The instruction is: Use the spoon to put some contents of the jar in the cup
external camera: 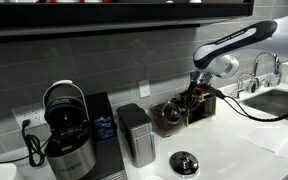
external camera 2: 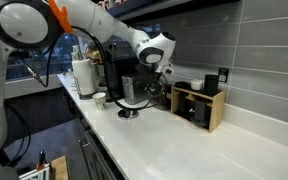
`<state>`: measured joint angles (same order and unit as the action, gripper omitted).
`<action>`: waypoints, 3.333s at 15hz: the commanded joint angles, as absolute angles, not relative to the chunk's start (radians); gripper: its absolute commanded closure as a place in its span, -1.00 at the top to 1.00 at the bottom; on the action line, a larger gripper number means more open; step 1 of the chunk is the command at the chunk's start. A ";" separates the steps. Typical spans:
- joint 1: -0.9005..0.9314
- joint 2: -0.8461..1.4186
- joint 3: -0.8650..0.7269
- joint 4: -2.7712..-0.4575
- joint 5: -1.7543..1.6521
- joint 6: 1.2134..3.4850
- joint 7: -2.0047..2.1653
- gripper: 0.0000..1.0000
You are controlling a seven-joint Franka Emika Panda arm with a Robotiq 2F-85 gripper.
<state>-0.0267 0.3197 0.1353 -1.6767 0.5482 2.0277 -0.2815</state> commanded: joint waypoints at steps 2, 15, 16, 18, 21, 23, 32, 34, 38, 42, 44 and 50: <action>-0.062 0.292 0.140 -1.677 0.634 2.000 -0.360 -0.98; -0.015 0.152 0.142 -1.751 0.822 1.610 -0.755 -0.98; -0.013 0.196 0.122 -1.691 0.800 1.631 -0.713 -0.93; 0.005 0.182 0.128 -1.708 0.801 1.617 -0.722 -0.93; 0.008 0.177 0.128 -1.714 0.801 1.617 -0.730 -0.93; 0.007 0.177 0.127 -1.715 0.801 1.617 -0.732 -0.93; 0.022 0.148 0.141 -1.752 0.809 1.614 -0.786 -0.98; 0.041 0.126 0.151 -1.783 0.810 1.622 -0.827 -0.98; 0.083 0.088 0.165 -1.853 0.801 1.622 -0.891 -0.98; 0.121 0.073 0.181 -1.887 0.795 1.597 -0.948 -0.98; 0.140 0.072 0.191 -1.898 0.792 1.581 -0.959 -0.98; 0.171 0.099 0.203 -1.880 0.792 1.589 -0.932 -0.93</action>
